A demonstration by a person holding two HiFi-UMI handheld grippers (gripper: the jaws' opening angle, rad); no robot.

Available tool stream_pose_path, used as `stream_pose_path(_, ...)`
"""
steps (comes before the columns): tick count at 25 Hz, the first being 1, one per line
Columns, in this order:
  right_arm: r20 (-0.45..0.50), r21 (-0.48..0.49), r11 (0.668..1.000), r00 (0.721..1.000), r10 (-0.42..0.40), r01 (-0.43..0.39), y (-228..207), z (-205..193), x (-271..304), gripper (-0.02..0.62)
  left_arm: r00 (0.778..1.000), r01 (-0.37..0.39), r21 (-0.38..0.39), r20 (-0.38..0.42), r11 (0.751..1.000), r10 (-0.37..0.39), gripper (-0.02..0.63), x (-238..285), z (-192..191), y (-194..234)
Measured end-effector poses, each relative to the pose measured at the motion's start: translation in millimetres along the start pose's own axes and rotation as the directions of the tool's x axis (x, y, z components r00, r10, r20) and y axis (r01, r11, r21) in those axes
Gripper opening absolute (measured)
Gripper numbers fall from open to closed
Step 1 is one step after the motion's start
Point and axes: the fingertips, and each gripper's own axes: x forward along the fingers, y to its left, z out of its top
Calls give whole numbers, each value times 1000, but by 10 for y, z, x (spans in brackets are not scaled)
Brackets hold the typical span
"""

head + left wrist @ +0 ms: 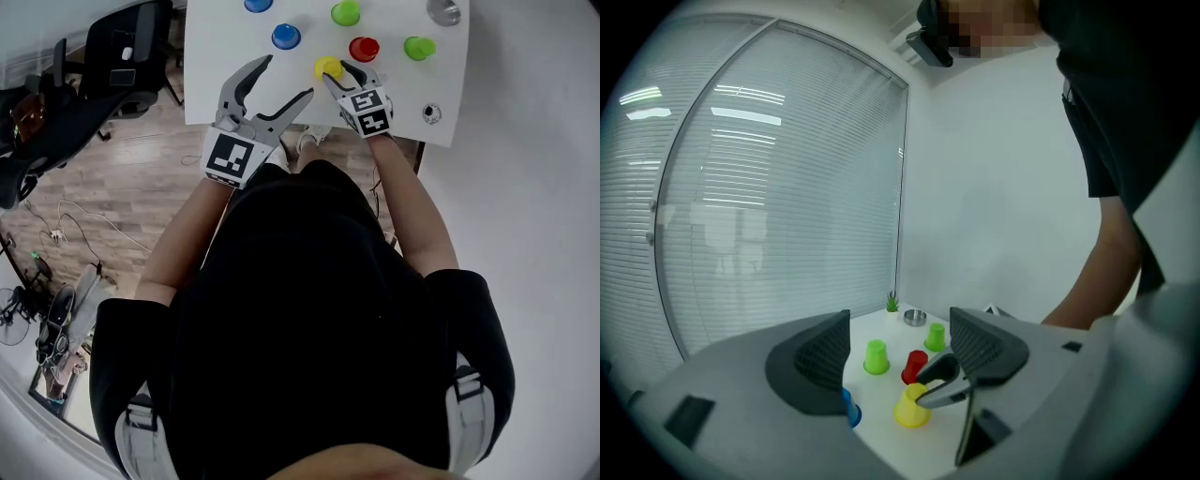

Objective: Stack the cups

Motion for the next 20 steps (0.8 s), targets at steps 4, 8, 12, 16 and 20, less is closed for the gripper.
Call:
stream_pose_path(4,13,-15,1000,1000,3,-3,-95,196,168,199,1000,-13,-6,-9,1000,13,331,19,-29,25)
stream_pose_path(8,13,-51,999,1000,1,0,-173,355,340,199,999,-33,-16,-11,999,33,331,17,-52,67)
stream_pose_path(12,22,-64,998,1000,4,-2,-245,426,515,200,999,-52,-20,-4,998,52,331,41,-28,113)
stream_pose_path(16,26,-62,998,1000,13,-11,-285,477,618,201,997,-63,-16,35,998,64,331,84,69,183)
stream_pose_path(20,31,-64,998,999,16,-13,-294,554,680,201,996,-79,-26,42,997,80,331,71,85,246)
